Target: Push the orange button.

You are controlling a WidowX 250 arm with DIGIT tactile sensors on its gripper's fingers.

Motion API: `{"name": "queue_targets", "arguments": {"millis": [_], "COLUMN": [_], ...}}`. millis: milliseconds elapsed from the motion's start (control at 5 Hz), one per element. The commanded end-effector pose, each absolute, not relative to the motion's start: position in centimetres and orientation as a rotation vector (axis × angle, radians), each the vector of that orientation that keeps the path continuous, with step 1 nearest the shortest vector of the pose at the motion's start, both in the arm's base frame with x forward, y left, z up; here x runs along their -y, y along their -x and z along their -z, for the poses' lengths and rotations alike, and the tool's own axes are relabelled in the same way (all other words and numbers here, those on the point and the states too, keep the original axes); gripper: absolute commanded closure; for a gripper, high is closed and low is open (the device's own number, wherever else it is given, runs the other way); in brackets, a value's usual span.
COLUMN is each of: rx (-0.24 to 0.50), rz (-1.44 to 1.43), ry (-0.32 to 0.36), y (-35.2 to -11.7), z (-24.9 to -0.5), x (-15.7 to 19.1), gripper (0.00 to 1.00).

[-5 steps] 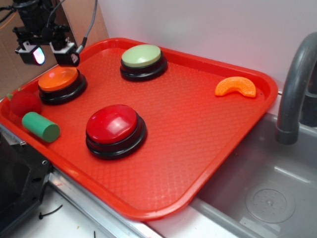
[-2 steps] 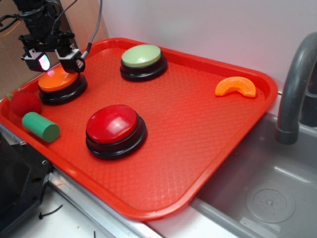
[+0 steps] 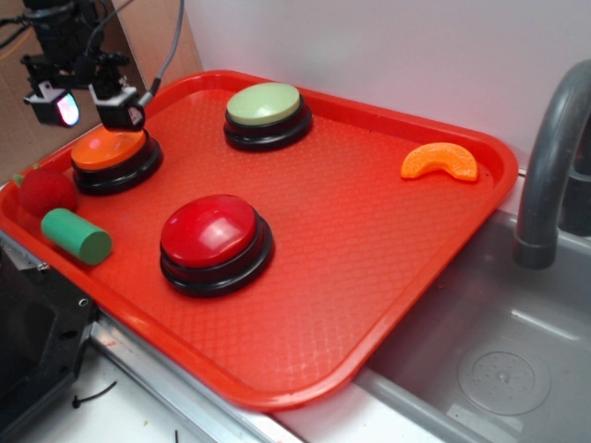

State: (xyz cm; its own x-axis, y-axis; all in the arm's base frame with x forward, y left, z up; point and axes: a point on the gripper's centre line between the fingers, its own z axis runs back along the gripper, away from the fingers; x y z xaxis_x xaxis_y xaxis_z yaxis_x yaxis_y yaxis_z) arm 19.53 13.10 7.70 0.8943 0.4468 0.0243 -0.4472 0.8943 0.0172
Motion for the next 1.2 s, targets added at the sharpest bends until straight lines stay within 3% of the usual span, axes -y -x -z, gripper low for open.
{"name": "queue_targets", "arguments": {"millis": [0,1000], "rx": [0.128,0.142], "rz": [-0.459,-0.457], "ry": [-0.051,-0.055], "y": [-19.9,-19.5], "z": [-11.6,-14.9], "x": [-14.1,-13.6], "gripper": [0.00,0.00]}}
